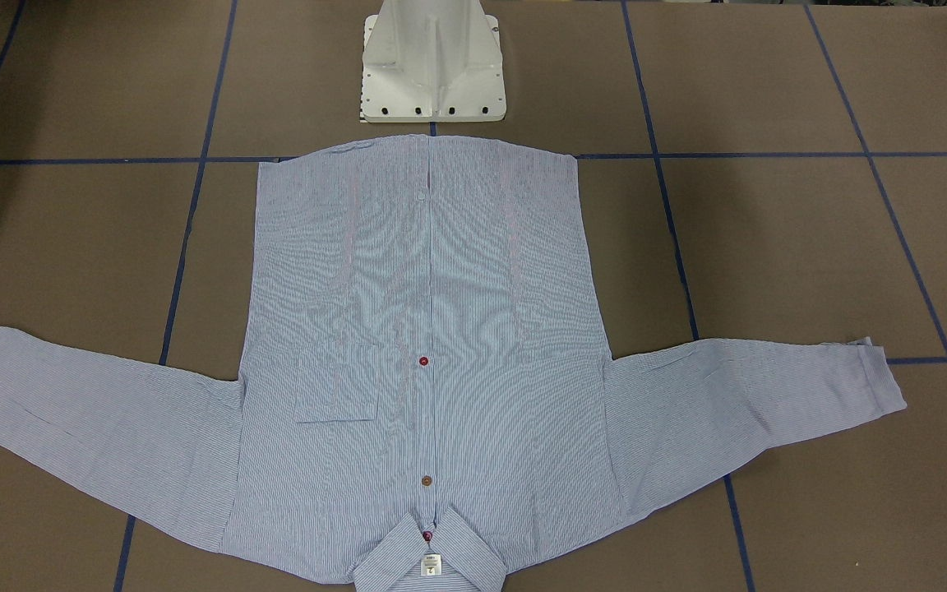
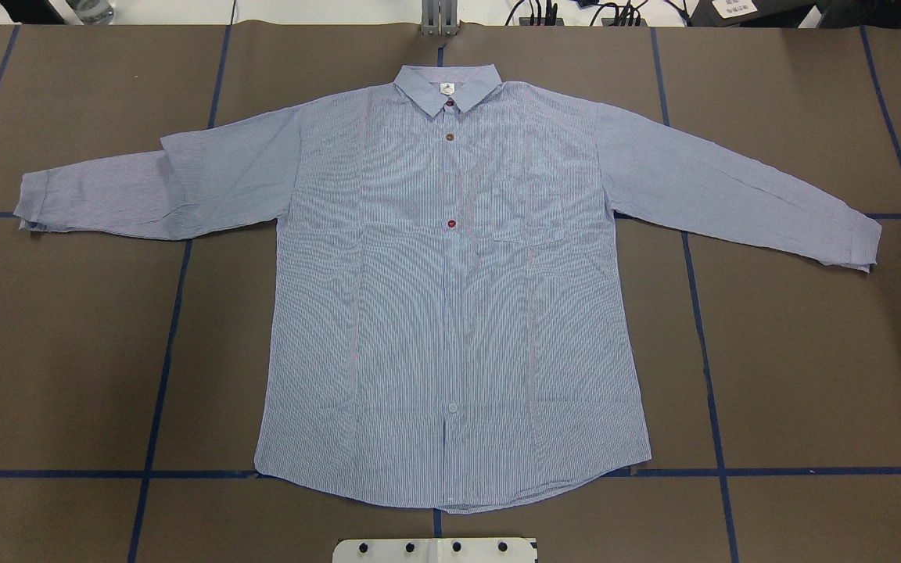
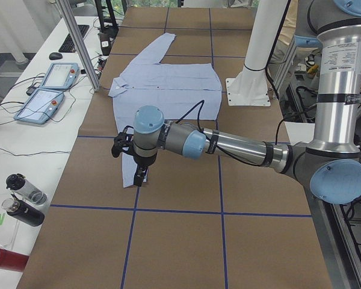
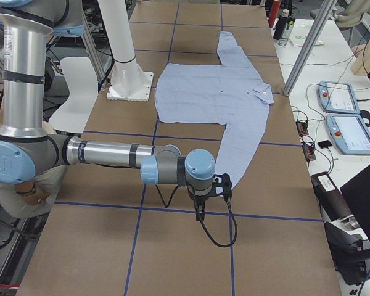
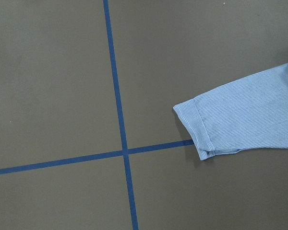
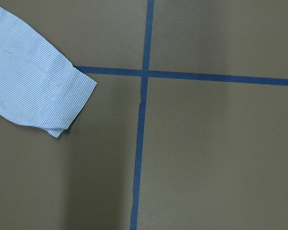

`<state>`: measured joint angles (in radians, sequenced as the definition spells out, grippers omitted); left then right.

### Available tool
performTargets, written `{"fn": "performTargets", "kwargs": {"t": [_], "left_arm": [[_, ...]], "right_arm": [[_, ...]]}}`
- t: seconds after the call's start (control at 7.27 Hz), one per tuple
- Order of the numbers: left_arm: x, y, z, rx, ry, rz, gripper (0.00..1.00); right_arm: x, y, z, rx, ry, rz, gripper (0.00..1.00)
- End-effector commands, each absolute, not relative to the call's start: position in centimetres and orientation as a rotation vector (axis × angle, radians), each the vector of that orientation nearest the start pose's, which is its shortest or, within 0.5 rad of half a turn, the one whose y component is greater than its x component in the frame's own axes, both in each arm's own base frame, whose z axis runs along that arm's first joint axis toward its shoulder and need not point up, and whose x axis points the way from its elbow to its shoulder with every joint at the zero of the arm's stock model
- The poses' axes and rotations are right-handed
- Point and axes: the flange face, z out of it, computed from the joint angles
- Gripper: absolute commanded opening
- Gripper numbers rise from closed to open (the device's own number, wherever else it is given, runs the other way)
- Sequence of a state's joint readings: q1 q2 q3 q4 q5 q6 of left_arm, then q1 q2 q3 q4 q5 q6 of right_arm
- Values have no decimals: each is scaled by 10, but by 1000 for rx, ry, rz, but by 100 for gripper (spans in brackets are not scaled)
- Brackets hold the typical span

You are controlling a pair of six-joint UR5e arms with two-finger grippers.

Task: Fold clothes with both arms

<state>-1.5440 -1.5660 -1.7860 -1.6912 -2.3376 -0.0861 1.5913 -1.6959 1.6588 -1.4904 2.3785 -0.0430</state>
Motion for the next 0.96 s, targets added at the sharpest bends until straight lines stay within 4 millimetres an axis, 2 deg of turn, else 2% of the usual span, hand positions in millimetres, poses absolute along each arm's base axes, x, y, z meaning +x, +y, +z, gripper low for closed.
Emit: {"fn": "performTargets", "kwargs": {"t": [0.0, 0.28, 0.83], "left_arm": [[-50, -498, 522, 307, 777, 89, 100], [-48, -497, 525, 295, 805, 86, 100], [-48, -488, 531, 284, 815, 81, 100]], "right_arm": [[70, -440, 667, 62, -813, -37, 100], [68, -439, 666, 62, -839, -40, 100], [63, -427, 684, 21, -912, -21, 100]]}}
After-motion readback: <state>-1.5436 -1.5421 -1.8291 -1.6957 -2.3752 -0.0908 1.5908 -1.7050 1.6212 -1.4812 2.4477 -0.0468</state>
